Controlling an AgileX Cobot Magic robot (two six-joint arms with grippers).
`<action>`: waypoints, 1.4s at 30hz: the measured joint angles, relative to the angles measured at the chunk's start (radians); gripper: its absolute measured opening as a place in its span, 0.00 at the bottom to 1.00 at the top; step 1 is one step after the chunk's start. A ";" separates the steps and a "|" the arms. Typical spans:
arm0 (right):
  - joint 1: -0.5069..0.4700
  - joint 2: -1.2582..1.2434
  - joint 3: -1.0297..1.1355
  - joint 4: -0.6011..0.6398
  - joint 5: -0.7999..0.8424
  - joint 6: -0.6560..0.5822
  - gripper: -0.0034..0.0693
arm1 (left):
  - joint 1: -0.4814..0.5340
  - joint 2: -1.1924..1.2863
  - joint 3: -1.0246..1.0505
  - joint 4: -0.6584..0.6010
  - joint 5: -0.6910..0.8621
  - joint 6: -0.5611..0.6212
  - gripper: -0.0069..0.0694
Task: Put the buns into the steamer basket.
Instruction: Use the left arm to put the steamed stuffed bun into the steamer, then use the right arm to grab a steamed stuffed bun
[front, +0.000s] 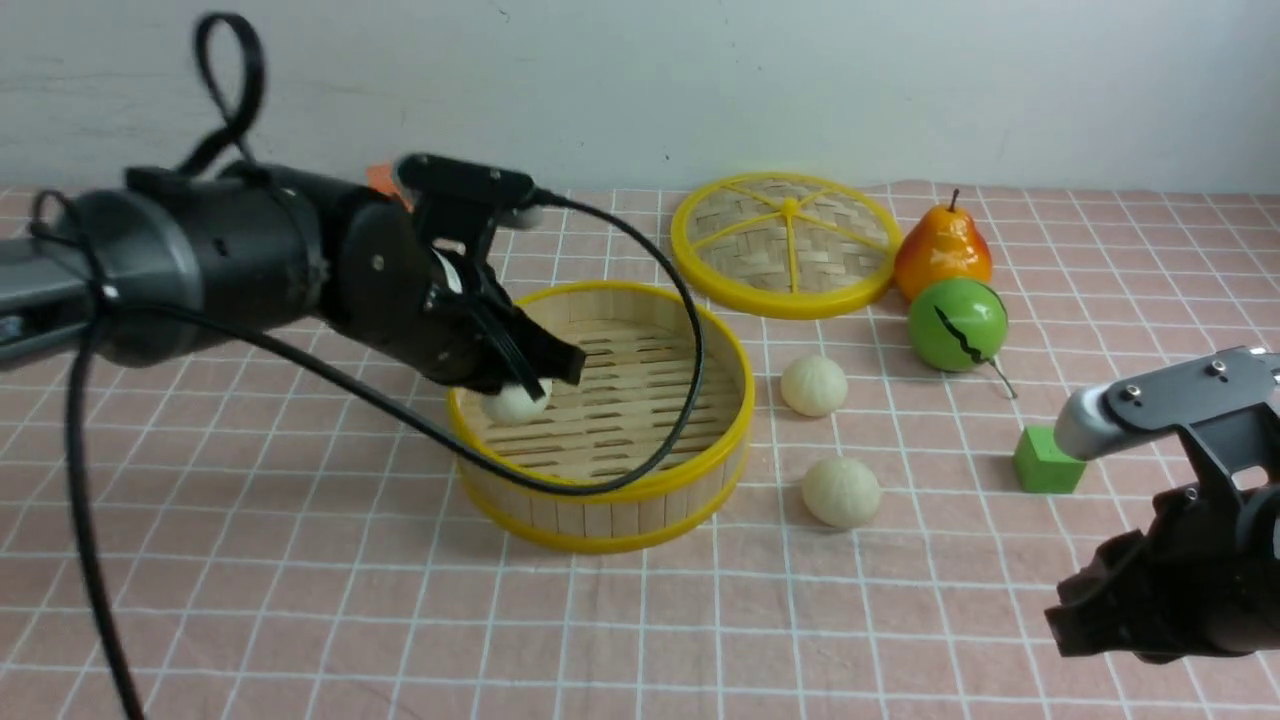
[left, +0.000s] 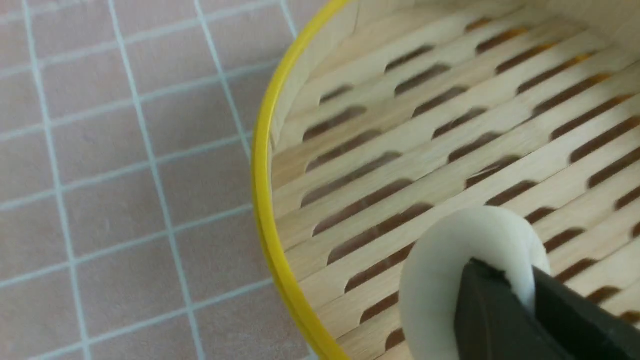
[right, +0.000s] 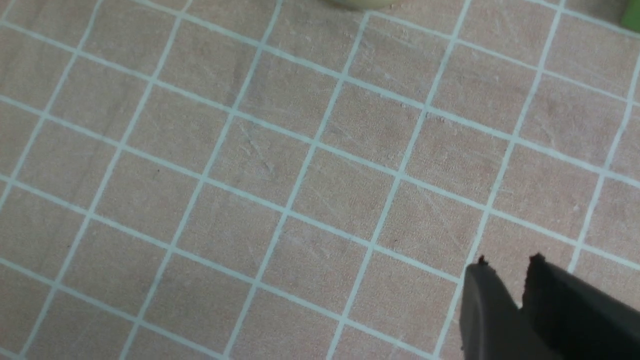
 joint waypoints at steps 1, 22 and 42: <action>0.000 0.001 -0.003 0.002 0.007 0.000 0.25 | 0.000 0.055 -0.002 0.006 0.000 -0.015 0.20; 0.105 0.404 -0.505 0.091 0.164 -0.126 0.58 | -0.002 -0.520 0.010 -0.011 0.254 -0.152 0.68; 0.105 0.849 -0.885 -0.153 0.318 -0.121 0.08 | -0.002 -1.297 0.668 0.146 0.368 -0.160 0.07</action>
